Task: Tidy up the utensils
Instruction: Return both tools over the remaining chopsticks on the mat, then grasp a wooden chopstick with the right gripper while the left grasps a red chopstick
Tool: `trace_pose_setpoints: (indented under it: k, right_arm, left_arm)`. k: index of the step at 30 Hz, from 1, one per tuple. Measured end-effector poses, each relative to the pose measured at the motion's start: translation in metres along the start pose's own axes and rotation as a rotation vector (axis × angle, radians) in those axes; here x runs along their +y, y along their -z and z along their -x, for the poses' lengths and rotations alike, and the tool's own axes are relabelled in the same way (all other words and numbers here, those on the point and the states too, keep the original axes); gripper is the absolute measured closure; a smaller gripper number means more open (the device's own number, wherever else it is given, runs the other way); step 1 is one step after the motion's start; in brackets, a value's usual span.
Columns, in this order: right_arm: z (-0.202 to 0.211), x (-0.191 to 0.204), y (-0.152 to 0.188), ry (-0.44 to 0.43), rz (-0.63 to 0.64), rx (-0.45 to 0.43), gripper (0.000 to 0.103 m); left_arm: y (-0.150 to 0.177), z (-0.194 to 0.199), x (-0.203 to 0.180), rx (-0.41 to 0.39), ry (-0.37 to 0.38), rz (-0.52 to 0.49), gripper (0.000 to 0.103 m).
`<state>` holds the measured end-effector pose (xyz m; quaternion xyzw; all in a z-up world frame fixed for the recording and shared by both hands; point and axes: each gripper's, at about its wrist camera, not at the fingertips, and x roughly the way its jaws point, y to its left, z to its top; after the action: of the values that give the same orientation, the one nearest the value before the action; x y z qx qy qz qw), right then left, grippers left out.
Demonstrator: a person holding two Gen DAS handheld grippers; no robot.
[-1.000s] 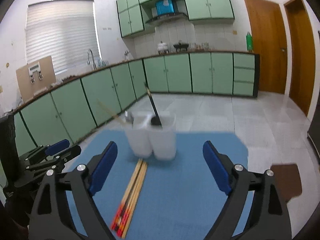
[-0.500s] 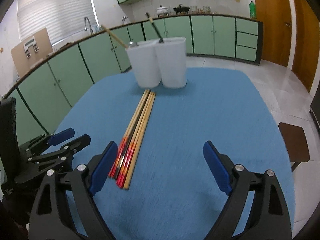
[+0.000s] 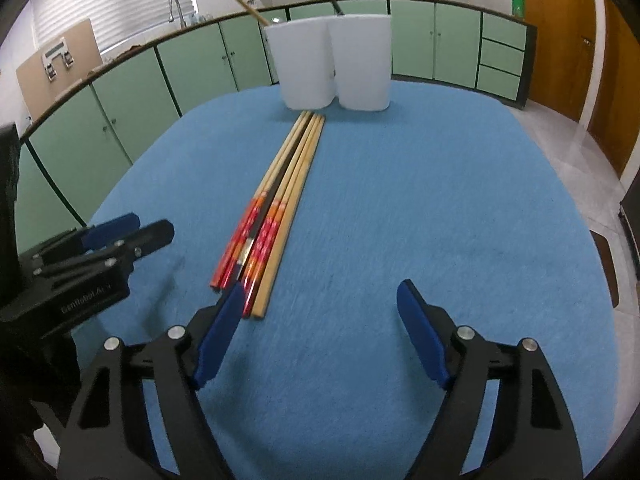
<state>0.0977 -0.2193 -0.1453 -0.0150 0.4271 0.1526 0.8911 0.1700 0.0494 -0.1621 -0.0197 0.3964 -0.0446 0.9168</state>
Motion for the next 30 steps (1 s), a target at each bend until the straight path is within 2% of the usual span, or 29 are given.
trace_pose_setpoints:
  k: [5,12,15,16,19,21,24,27,28,30]
  right_arm:
    - [-0.007,0.006,0.001,0.037,0.034,0.027,0.031]
    - [-0.005,-0.004,0.000,0.064,0.016,0.030,0.032]
    - [-0.001,-0.008,-0.001,0.123,0.040,0.007,0.032]
    - [0.001,-0.009,-0.001,0.123,0.040,0.003,0.032]
    - [0.002,-0.010,0.000,0.036,0.009,0.010,0.037]
    - [0.000,-0.006,0.002,0.010,0.008,0.022,0.044]
    - [-0.002,-0.001,0.005,0.023,0.032,0.023,0.052]
    - [-0.002,-0.003,0.003,0.014,0.021,0.021,0.071]
    - [-0.002,-0.004,0.003,0.017,0.020,0.020,0.074]
    - [-0.003,-0.004,0.001,0.023,0.032,0.020,0.092]
  left_arm:
    - [0.001,-0.003,0.001,0.018,-0.001,0.000,0.048]
    - [0.002,-0.007,0.003,0.035,0.004,0.011,0.048]
    - [0.002,-0.007,0.003,0.038,0.002,0.013,0.047]
    - [0.002,-0.007,0.003,0.039,0.001,0.013,0.047]
    - [0.002,-0.007,0.002,0.041,-0.001,0.008,0.047]
    - [0.002,-0.007,0.002,0.041,-0.001,0.005,0.047]
    - [0.003,-0.006,0.002,0.039,-0.002,0.007,0.046]
    - [0.003,-0.007,0.002,0.041,-0.003,0.007,0.045]
    - [0.003,-0.007,0.002,0.044,-0.003,0.005,0.045]
    - [0.003,-0.008,0.000,0.045,-0.005,-0.002,0.045]
